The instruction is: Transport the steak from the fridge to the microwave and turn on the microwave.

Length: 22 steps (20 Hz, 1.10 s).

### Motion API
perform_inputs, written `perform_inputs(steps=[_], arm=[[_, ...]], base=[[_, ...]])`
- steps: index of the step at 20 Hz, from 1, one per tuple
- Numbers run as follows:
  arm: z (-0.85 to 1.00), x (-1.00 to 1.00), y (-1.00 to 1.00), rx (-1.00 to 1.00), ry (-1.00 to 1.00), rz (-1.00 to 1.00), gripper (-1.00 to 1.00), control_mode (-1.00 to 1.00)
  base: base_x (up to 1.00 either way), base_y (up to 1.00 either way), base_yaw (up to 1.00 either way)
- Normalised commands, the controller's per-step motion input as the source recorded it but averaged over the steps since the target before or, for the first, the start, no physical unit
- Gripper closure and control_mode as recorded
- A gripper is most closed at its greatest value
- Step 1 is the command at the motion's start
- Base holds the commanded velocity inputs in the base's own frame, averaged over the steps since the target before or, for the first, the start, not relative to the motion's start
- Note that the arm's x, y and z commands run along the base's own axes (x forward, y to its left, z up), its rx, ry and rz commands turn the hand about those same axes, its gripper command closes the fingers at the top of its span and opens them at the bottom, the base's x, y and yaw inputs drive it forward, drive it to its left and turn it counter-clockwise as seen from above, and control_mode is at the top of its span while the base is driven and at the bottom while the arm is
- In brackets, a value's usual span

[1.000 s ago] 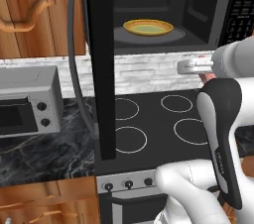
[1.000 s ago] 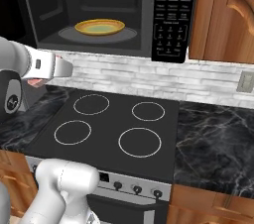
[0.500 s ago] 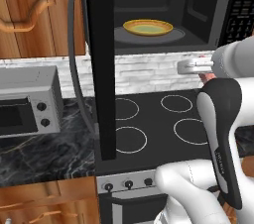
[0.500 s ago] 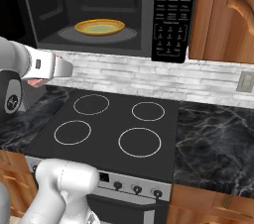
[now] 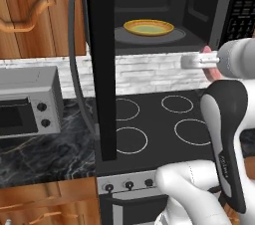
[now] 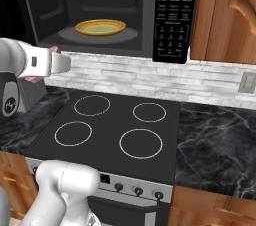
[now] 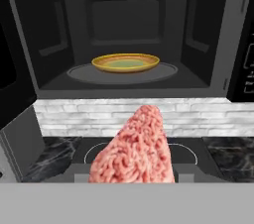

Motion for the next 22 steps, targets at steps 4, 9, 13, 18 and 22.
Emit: perform_inputs(steps=[4, 9, 13, 18, 22], arm=[[0.4, -0.05, 0.0, -0.01, -0.17, 0.0, 1.0, -1.0], [0.35, 0.0, 0.0, 0.0, -0.03, 0.0, 1.0, -1.0], [0.36, 0.0, 0.0, 0.0, 0.0, 0.0, 1.0, -1.0], [0.36, 0.12, 0.0, 0.0, 0.0, 0.0, 1.0, -1.0], [0.19, 0.3, 0.0, 0.0, 0.03, 0.0, 1.0, -1.0]], base=[[0.0, 0.0, 0.0], [0.0, 0.0, 0.0], [0.0, 0.0, 0.0], [0.0, 0.0, 0.0], [0.0, 0.0, 0.0]])
